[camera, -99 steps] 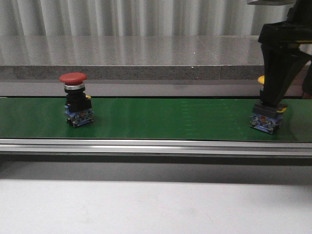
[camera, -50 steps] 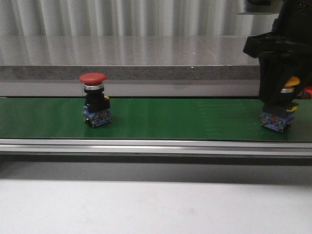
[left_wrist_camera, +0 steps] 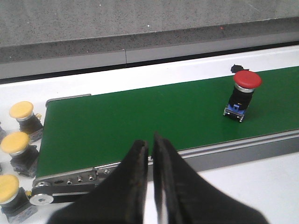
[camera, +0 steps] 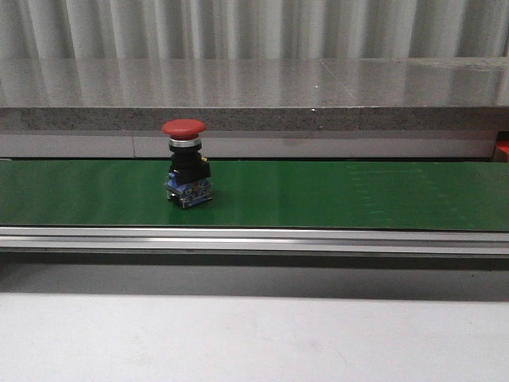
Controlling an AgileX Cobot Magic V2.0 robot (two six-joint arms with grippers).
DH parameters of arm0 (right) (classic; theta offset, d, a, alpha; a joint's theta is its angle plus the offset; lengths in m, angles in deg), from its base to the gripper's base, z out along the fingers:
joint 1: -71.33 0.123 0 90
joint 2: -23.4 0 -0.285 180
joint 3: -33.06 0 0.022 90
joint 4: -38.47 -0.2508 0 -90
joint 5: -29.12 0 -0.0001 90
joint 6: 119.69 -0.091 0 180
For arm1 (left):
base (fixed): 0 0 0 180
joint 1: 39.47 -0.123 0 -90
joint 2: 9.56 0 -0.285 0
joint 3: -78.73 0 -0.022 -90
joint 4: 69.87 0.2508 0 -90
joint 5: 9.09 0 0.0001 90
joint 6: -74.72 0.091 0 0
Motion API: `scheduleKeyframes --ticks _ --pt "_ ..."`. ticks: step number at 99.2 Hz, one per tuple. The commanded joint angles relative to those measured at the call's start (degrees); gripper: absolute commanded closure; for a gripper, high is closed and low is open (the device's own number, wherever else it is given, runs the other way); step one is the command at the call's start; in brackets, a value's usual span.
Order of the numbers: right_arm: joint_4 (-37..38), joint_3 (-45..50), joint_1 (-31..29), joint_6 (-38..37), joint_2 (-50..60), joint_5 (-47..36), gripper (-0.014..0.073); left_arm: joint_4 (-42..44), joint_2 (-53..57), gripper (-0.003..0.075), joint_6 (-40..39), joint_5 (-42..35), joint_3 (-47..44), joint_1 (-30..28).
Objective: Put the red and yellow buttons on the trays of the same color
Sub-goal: 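Carry the yellow button into the yellow tray and release it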
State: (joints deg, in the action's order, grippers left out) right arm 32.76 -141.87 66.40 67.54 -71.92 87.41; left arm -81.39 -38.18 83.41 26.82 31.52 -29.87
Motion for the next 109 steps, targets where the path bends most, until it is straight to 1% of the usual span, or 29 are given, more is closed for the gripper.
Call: scheduleKeyframes --ticks 1,22,43,60,71,94,109 --pt "1.8 -1.8 -5.1 0.0 2.5 -0.7 0.0373 -0.9 -0.3 0.0726 -0.1 -4.2 1.4 0.4" --pt "2.3 -1.8 -15.1 0.0 2.5 0.0 0.0373 -0.9 -0.3 0.0726 -0.1 -4.2 1.4 0.4" --pt "2.8 -1.6 -20.7 0.0 0.9 -1.3 0.0373 -0.9 -0.3 0.0726 -0.1 -4.2 1.4 0.4" --pt "2.9 -1.6 -22.4 0.1 -2.9 -3.0 0.0373 -0.9 -0.3 0.0726 -0.1 -4.2 1.4 0.4" --pt "2.9 -1.6 -22.4 1.2 -5.5 -4.0 0.0373 -0.9 -0.3 0.0726 -0.1 -4.2 1.4 0.4" --pt "2.9 -1.6 -22.4 1.2 -10.0 -7.2 0.0373 -0.9 -0.3 0.0726 -0.1 -4.2 1.4 0.4" --pt "2.9 -1.6 -22.4 1.2 -12.7 -7.8 0.0373 -0.9 -0.3 0.0726 -0.1 -4.2 1.4 0.4"
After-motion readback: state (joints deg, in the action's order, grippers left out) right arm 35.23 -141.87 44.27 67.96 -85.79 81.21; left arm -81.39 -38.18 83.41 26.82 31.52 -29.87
